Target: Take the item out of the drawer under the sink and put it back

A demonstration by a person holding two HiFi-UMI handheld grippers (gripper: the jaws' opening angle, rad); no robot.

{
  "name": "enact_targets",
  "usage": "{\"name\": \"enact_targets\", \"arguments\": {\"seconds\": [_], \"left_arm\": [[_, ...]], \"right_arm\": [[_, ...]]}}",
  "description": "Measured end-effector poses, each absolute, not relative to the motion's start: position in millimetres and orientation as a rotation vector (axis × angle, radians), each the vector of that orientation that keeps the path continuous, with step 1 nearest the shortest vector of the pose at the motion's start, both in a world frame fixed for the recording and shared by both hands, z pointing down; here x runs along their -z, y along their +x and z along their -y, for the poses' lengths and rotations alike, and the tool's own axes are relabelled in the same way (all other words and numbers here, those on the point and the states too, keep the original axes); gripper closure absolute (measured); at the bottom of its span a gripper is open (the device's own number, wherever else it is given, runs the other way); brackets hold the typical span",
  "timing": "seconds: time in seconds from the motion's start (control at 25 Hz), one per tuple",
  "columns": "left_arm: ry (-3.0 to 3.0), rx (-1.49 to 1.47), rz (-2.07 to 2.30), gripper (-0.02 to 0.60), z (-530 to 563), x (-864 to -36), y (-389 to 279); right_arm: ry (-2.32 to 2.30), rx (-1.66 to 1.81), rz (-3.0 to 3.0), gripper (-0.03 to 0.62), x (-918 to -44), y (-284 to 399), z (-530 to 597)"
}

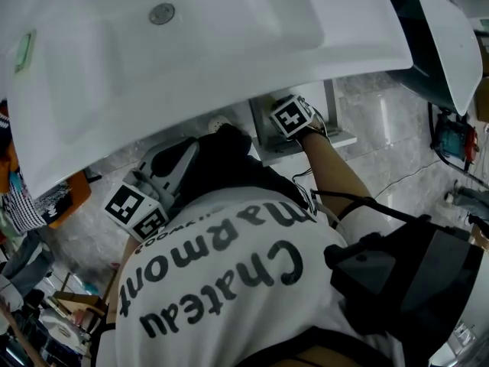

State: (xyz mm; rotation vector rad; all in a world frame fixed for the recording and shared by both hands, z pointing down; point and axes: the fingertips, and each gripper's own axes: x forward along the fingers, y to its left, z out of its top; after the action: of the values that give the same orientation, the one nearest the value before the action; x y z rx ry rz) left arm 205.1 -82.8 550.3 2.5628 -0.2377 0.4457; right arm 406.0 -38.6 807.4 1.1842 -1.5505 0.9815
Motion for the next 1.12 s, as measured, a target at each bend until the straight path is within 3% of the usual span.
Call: {"name": "enact_targets", "arguments": {"seconds": [0.56,1.12], "left_arm": [[2.554,-0.445,0.211,0.574,83,-547,208],[2.5,-0.441,0.112,0.574,68,-513,217]], "right_arm": [[1.151,-0.926,1.554,0.542,-801,404,37],[1.183,-0.814,1.603,0.543,-723,393,21]]}}
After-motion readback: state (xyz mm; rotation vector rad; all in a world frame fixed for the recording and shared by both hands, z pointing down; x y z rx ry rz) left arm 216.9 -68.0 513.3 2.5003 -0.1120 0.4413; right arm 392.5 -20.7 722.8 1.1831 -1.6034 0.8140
